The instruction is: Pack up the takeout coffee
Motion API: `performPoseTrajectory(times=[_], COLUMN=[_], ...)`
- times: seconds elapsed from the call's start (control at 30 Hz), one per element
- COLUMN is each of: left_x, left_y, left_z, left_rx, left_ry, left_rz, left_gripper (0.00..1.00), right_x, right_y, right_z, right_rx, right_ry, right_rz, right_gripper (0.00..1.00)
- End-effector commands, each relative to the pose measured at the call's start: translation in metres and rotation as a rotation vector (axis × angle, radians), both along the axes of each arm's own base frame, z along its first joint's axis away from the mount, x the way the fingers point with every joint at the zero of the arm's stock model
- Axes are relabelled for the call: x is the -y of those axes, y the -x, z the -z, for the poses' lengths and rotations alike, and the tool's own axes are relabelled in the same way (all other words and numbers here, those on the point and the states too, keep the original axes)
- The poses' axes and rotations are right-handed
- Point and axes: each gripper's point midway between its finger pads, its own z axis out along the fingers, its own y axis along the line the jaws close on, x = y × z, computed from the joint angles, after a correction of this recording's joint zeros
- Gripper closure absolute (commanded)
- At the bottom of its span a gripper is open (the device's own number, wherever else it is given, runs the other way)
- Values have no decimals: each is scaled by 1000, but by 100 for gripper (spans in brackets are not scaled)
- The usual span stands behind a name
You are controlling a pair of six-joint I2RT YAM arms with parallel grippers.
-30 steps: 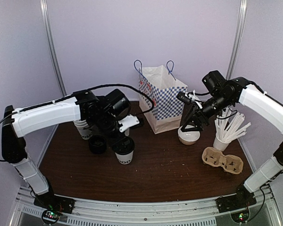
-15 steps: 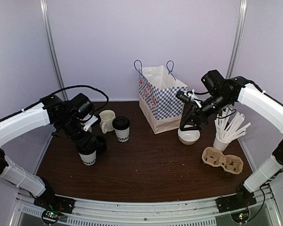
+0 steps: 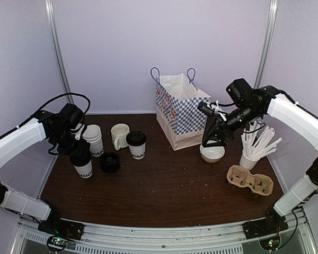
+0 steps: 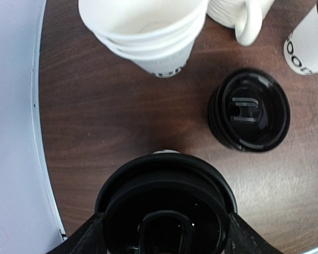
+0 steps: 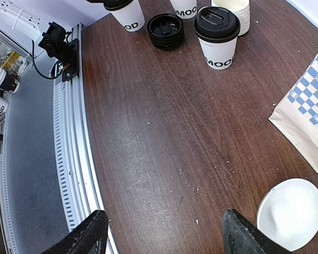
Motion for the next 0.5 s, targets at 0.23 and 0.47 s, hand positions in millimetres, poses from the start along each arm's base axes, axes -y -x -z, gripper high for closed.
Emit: performPoseTrajectory(times=[0.23,0.47], left_x=[-2,-5], left_y=[-32,-28], left_z=[30,33], left_rx=[43,31], left_ry=[46,44], left_rz=[-59,-67], left_gripper=[28,18], right_x=[7,8], right_y=[-1,-5], right_z=[-1,6], right_rx=[30,27], right_ry=[12,41], right_rz=[26,28], right_gripper=[23,23])
